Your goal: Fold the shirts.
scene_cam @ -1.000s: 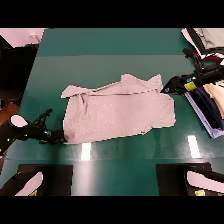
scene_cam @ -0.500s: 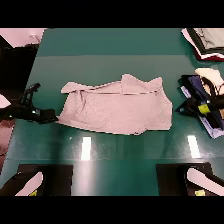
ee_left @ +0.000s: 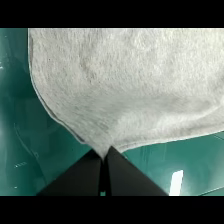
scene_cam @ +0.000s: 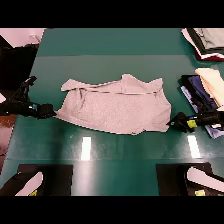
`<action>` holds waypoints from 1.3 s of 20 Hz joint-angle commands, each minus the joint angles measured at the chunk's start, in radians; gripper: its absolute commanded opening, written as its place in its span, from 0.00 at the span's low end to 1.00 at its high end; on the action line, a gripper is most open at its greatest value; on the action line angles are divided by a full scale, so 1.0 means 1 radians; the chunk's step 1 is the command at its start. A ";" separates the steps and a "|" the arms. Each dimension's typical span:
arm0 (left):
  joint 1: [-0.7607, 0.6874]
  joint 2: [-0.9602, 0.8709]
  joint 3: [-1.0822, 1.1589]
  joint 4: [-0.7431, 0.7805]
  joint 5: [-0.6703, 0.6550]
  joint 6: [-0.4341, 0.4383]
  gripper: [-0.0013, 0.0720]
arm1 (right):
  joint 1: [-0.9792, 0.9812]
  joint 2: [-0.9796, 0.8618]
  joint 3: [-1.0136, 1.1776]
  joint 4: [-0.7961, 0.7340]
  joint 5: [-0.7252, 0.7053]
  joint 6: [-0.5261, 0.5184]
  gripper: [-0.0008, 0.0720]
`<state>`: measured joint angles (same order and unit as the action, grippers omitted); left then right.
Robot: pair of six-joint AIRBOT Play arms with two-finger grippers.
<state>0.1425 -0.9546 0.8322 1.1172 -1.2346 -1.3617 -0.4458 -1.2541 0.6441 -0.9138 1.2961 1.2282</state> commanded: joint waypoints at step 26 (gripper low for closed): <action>0.001 0.138 1.359 -0.038 -0.018 -0.055 0.05 | 0.049 0.545 1.265 -0.071 -0.053 0.175 0.02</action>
<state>0.1425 -0.8673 2.1426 1.0939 -1.2690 -1.3922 -0.3965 -0.7341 1.7798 -0.8486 1.2121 1.3399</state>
